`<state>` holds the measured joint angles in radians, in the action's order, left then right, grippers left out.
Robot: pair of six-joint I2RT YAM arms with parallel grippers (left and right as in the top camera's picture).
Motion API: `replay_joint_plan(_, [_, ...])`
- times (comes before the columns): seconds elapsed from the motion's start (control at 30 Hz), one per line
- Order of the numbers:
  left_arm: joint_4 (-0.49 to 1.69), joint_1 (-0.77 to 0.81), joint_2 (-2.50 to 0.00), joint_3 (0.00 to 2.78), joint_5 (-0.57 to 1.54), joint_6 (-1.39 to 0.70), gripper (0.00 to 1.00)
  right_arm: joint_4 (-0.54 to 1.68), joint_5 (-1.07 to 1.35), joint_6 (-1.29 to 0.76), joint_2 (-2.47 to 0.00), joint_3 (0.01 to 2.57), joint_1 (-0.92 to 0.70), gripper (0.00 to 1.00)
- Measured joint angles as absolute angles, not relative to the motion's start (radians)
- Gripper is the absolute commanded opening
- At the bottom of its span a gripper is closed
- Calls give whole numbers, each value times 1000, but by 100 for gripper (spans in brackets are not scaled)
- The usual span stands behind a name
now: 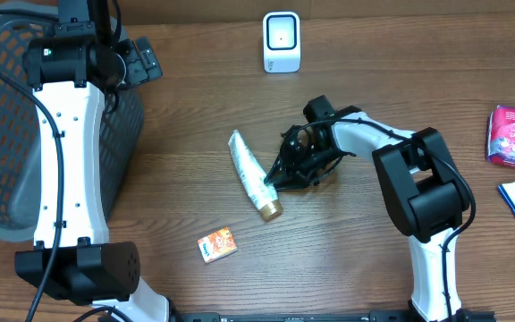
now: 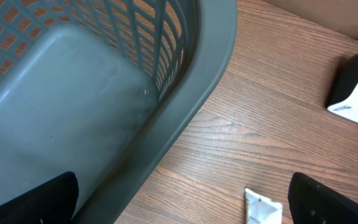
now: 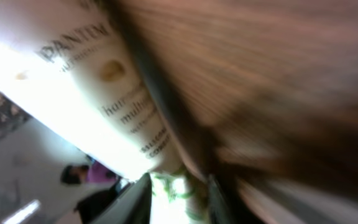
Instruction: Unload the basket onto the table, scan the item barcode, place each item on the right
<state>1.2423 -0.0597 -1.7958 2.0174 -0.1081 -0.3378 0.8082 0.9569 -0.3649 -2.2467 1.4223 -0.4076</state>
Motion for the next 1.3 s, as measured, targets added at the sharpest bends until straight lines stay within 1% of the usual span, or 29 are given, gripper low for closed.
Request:
replay_joint_plan(0.03, [1242, -60, -1796, 2017, -108, -338, 100, 807, 930, -381, -2244, 1425, -402, 57])
replay_joint_plan(0.1, [1242, -60, -1796, 2017, -108, -338, 100, 815, 925, -434, -2237, 1432, -393, 68])
replay_joint_plan(0.13, [1242, -60, -1796, 2017, -108, -338, 100, 821, 921, -453, -2231, 1435, -390, 72])
replay_joint_plan(0.23, [1242, -60, -1796, 2017, -108, -338, 100, 825, 907, -490, -2223, 1438, -387, 73])
replay_joint_plan(0.37, [1242, -60, -1796, 2017, -108, -338, 100, 826, 894, -506, -2219, 1441, -388, 72])
replay_joint_plan(0.4, [1242, -60, -1796, 2017, -108, -338, 100, 829, 877, -510, -2212, 1440, -388, 65])
replay_joint_plan(0.47, [1242, -60, -1796, 2017, -108, -338, 100, 832, 809, -506, -2193, 1440, -389, 47])
replay_joint_plan(0.5, [1242, -60, -1796, 2017, -108, -338, 100, 833, 760, -506, -2181, 1439, -389, 28])
replay_joint_plan(0.53, [1242, -60, -1796, 2017, -108, -338, 100, 833, 702, -500, -2168, 1439, -388, 13])
replay_joint_plan(0.57, [1242, -60, -1796, 2017, -108, -338, 100, 833, 632, -496, -2154, 1436, -388, 4])
replay_joint_plan(0.67, [1242, -60, -1796, 2017, -108, -338, 100, 852, 472, -486, -2114, 1420, -384, 4])
replay_joint_plan(0.77, [1242, -60, -1796, 2017, -108, -338, 100, 847, 429, -464, -2062, 1411, -380, 4])
replay_joint_plan(0.93, [1242, -60, -1796, 2017, -108, -338, 100, 825, 567, -437, -2005, 1412, -384, 4])
replay_joint_plan(1.17, [1242, -60, -1796, 2017, -108, -338, 100, 773, 781, -429, -2005, 1412, -431, 4])
replay_joint_plan(1.3, [1242, -60, -1796, 2017, -108, -338, 100, 772, 862, -429, -2005, 1412, -458, 4])
